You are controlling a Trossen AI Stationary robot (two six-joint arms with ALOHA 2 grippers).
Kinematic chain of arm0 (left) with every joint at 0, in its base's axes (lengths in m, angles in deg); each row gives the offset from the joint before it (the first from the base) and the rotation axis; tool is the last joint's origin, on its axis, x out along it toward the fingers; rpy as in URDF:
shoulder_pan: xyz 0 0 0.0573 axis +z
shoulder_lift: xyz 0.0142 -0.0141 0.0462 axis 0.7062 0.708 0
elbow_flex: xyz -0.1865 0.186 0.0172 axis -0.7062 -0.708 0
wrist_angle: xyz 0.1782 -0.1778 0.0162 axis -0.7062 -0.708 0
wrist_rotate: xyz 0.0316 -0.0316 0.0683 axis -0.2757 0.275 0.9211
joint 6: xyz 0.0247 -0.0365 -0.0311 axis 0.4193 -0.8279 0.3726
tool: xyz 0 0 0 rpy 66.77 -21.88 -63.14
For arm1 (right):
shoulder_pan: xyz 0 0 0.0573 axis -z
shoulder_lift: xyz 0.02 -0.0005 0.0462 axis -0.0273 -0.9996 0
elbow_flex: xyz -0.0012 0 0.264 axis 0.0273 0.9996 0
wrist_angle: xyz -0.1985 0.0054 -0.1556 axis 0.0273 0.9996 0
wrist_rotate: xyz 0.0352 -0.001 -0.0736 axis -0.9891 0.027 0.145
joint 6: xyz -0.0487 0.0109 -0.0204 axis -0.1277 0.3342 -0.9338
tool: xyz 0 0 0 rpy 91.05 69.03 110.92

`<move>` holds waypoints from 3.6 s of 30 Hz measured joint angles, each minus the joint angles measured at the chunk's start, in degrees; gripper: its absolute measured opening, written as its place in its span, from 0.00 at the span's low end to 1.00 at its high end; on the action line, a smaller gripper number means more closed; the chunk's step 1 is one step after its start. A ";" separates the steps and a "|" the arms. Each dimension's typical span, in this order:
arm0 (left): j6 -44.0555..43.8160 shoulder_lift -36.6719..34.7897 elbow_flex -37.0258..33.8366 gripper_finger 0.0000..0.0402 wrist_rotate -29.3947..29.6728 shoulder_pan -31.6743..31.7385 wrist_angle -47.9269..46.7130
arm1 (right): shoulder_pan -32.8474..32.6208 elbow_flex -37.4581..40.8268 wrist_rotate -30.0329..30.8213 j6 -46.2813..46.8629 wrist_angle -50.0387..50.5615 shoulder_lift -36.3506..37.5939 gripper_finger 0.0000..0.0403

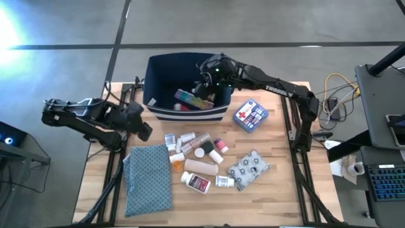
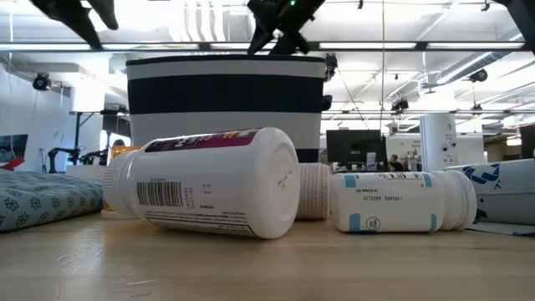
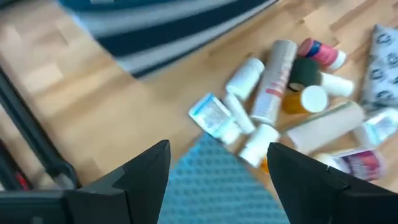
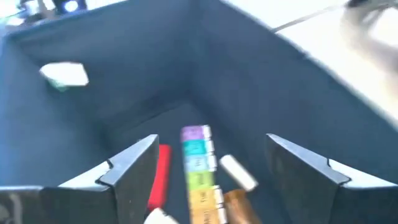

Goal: Pick & place medical supplies in basket/bin
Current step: Put the medium white pill bottle into the blue bin

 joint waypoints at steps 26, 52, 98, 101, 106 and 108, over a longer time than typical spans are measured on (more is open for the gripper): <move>-25.03 -0.99 -43.43 0.62 6.97 -7.27 54.16 | 0.90 0.53 14.30 0.82 11.90 1.85 0.70; -29.38 26.37 -33.70 0.73 5.85 -0.02 50.80 | 2.39 0.55 17.11 -2.71 16.27 3.09 0.70; 26.00 -9.07 -9.00 0.54 24.11 5.59 47.31 | 5.06 0.57 16.98 -1.84 11.70 7.42 0.65; 30.66 -6.70 -7.01 0.58 30.47 10.86 47.41 | 4.98 0.57 16.98 -1.66 11.81 7.42 0.65; 38.83 -3.04 -5.15 0.69 27.38 19.30 47.30 | 4.76 0.57 16.99 0.44 13.58 7.42 0.64; 41.18 -1.78 -4.44 0.73 26.13 20.65 47.47 | 4.58 0.57 16.97 1.12 15.17 7.42 0.65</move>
